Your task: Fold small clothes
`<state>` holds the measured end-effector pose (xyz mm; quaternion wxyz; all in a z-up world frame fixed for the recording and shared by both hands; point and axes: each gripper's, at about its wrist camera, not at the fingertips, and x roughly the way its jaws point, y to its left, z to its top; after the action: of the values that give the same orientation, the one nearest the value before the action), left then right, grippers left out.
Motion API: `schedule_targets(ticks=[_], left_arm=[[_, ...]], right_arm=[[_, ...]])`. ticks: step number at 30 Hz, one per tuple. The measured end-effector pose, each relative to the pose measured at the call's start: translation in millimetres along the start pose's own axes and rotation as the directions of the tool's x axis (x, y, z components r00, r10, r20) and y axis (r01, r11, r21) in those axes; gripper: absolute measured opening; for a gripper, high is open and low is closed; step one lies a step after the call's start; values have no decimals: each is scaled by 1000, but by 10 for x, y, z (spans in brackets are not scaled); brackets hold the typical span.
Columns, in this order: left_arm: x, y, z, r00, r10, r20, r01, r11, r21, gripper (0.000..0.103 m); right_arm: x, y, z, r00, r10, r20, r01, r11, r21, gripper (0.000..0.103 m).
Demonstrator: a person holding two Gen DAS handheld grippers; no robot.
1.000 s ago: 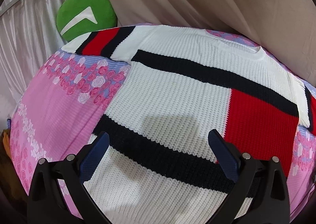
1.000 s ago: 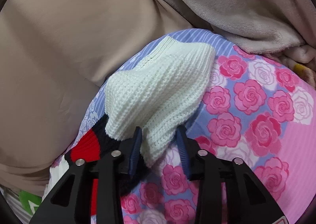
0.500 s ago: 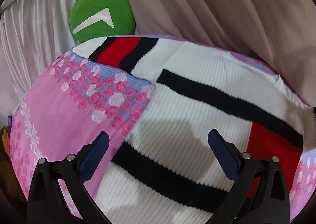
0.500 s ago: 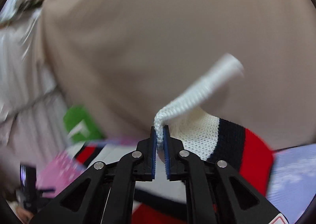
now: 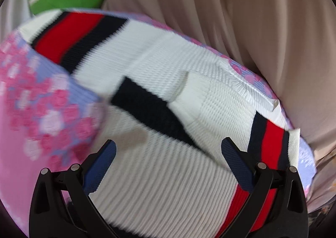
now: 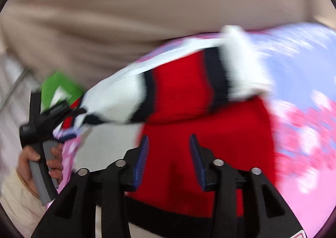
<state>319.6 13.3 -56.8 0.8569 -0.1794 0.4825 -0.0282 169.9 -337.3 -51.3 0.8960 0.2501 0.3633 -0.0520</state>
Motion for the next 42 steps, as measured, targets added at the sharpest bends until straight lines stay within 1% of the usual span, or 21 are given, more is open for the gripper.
schedule_targets(ticks=[2,4,6,10,11,13,14,15,16,19,20,22,24,27,28,30,33,36,37,38,42], left_arm=[[204,-42,60,998,-47,-33,46,998,-33,95],[348,-85,99,996,-71,-49,68,996,-50,86],[468,-115,122,995,-87,-56,84,995,-53,68],[559,-223,172,988,-139,-64,138,990,-19,17],[553,-231,197,985,-158,-63,157,987,-20,9],[501,-269,263,983,-179,-39,179,984,-11,8],[432,-319,320,982,-190,-11,190,982,8,8],[359,-347,363,979,-203,17,203,979,19,8],[255,-392,423,974,-222,56,220,975,31,7],[73,-440,502,962,-242,124,237,970,54,8],[96,-447,481,969,-207,137,198,977,76,8],[316,-383,369,987,-135,86,128,988,89,8],[674,-269,210,996,-89,-26,89,995,33,7],[637,-289,140,994,-103,23,102,994,45,8],[648,-310,135,995,-97,27,96,994,50,8],[716,-337,110,996,-88,26,87,995,44,8],[610,-340,102,994,-107,28,106,993,46,12],[324,-137,152,991,-113,78,111,993,39,27],[233,-48,177,990,-101,96,99,995,29,47],[110,131,229,990,-72,121,72,997,5,61],[-162,948,511,979,81,189,-58,991,-120,70]], right_arm=[[-53,-267,59,999,-40,19,39,996,78,46],[-92,-493,91,999,-28,43,21,988,155,51],[-78,-729,115,997,-6,73,-12,972,235,56],[135,-899,240,994,28,108,-64,936,346,56],[173,-947,279,992,40,120,-81,928,365,56],[256,-997,363,988,53,142,-105,914,392,56],[315,-996,416,988,61,144,-115,908,404,48],[365,-1005,473,987,72,141,-124,903,412,14],[387,-983,532,986,80,149,-136,902,411,11],[67,-814,663,948,84,306,-186,929,321,10],[29,-787,631,948,58,314,-154,944,290,10],[328,-888,601,983,-28,180,-25,959,281,9],[548,-981,531,995,-82,64,59,951,304,9],[243,-804,613,979,-34,201,-17,968,250,9],[254,-781,627,977,-61,204,14,974,224,9],[530,-896,592,992,-110,66,91,965,245,7],[387,-776,590,990,-124,72,104,968,228,10],[89,-482,538,984,-144,104,128,981,146,16],[5,-381,488,985,-145,99,134,984,114,16],[-65,-257,358,987,-135,90,129,989,66,16],[-219,158,-181,994,-112,3,112,987,-119,17]])
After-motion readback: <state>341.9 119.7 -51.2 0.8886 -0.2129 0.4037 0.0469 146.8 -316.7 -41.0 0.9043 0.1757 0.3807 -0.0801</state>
